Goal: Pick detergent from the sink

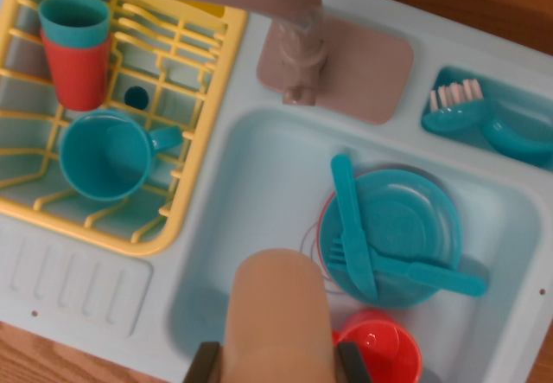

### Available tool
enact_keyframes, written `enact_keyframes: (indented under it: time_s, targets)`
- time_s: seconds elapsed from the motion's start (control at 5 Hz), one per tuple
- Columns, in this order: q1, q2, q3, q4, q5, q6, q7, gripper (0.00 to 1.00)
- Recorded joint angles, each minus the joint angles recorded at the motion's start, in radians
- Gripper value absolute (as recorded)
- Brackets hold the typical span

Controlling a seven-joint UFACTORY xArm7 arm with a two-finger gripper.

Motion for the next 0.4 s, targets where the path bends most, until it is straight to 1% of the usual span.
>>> enact_keyframes:
  time_s: [0.2, 0.4]
  targets:
    - [0.0, 0.0, 0.0, 0.0, 0.0, 0.0, 0.0, 1.0]
    - [0.0, -0.003, 0.0, 0.007, -0.0004, 0.01, 0.0, 1.0]
